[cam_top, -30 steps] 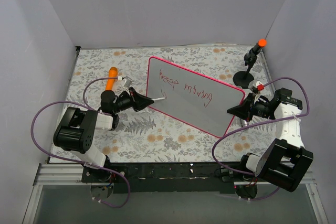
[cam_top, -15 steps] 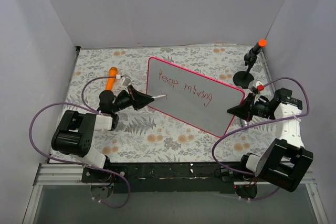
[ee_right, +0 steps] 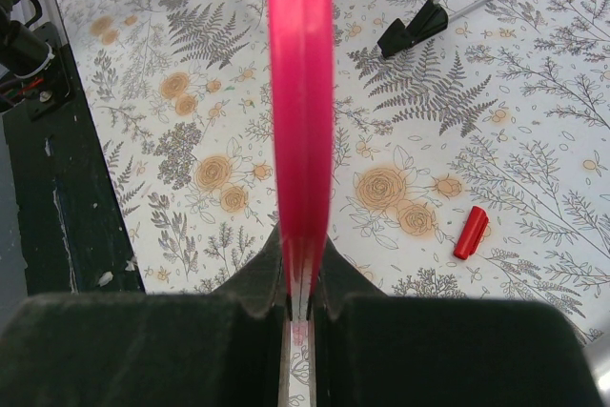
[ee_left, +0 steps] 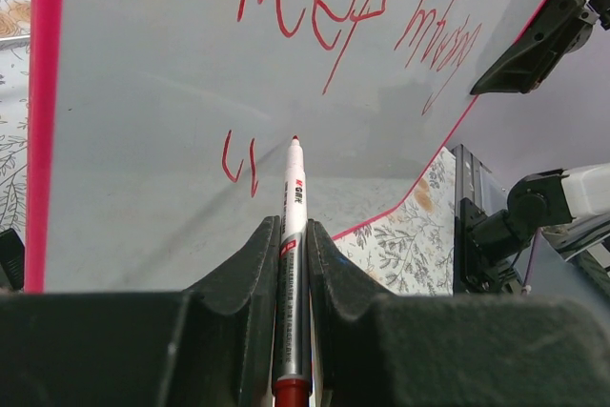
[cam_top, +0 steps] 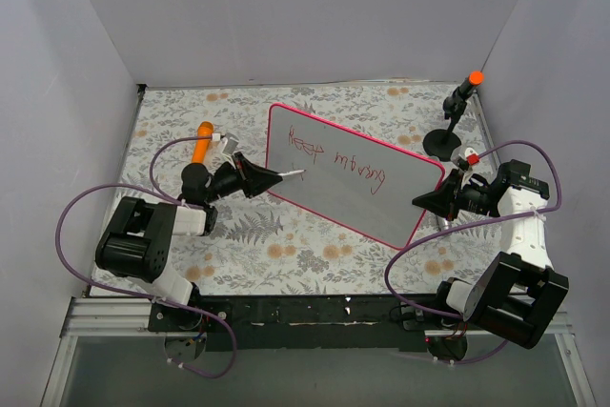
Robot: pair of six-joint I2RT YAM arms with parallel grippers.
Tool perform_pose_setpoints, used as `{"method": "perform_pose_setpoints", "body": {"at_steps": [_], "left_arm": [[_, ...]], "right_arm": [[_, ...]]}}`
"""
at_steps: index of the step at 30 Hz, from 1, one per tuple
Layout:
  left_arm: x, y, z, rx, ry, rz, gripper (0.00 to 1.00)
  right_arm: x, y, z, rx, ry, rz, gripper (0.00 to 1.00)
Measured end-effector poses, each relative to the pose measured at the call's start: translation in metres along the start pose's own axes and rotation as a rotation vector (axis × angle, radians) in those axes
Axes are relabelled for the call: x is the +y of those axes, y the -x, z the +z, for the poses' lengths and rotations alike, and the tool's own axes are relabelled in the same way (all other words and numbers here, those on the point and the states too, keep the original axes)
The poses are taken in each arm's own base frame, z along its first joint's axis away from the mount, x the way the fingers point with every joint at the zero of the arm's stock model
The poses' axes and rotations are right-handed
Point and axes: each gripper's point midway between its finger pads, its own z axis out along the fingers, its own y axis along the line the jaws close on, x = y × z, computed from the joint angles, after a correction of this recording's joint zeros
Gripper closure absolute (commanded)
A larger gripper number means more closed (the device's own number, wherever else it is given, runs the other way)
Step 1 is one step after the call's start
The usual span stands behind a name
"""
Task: Write a sentence on the whiteboard
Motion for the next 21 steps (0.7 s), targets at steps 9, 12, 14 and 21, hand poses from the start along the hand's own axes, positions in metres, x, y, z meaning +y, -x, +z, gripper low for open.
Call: {"method": "perform_pose_setpoints", "body": {"at_steps": [9, 12, 14, 21], "left_arm": [[0.009, -0.005, 0.000, 0.008, 0.033, -0.008, 1.00], [0.010, -0.008, 0.000, 0.016, 0.037, -0.014, 1.00], [0.011, -0.009, 0.000, 0.020, 0.040, -0.016, 1.00], [0.015, -0.019, -0.001, 0.049, 0.050, -0.032, 1.00]], "right_arm": [[0.000, 0.000, 0.000, 0.000, 0.000, 0.000, 0.99], [0.000, 0.000, 0.000, 0.000, 0.000, 0.000, 0.99], [0.000, 0.000, 0.000, 0.000, 0.000, 0.001, 0.99], [0.000, 0.000, 0.000, 0.001, 0.000, 0.003, 0.99]]}}
